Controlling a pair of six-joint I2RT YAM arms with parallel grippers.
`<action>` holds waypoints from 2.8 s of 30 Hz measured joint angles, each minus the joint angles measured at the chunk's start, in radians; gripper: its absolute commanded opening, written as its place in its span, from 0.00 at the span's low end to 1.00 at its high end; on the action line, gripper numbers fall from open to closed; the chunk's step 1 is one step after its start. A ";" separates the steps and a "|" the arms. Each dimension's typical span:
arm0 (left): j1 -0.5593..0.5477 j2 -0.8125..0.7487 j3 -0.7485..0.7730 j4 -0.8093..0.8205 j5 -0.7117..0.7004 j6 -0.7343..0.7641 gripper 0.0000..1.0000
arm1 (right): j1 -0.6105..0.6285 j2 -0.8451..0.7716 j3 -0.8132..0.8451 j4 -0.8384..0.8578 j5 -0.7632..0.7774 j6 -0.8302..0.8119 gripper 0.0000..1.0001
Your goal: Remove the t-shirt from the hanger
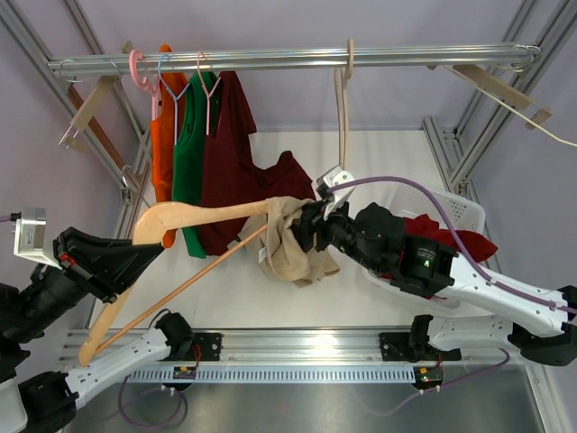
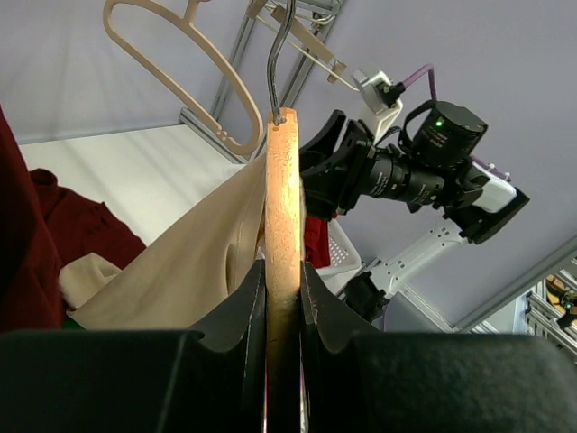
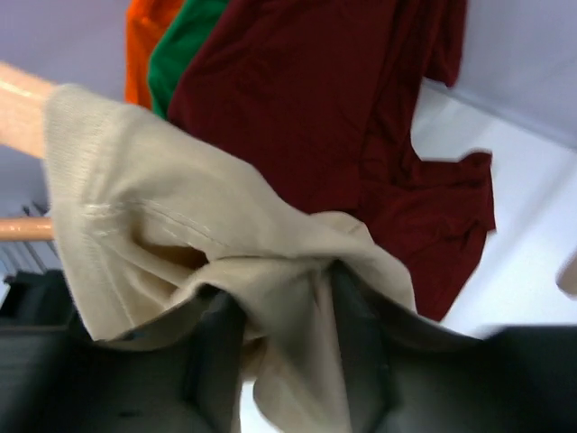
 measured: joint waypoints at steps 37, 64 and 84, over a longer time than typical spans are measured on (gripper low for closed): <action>0.183 0.001 0.032 0.020 0.088 0.106 0.00 | -0.046 -0.291 0.305 -0.261 0.069 0.101 0.00; 0.183 0.084 -0.088 0.055 0.096 0.132 0.00 | -0.843 -0.267 -0.178 -0.274 0.330 0.154 0.00; 0.183 0.280 -0.091 0.132 0.047 0.102 0.00 | -0.867 -0.704 -0.758 -0.400 0.320 0.857 0.99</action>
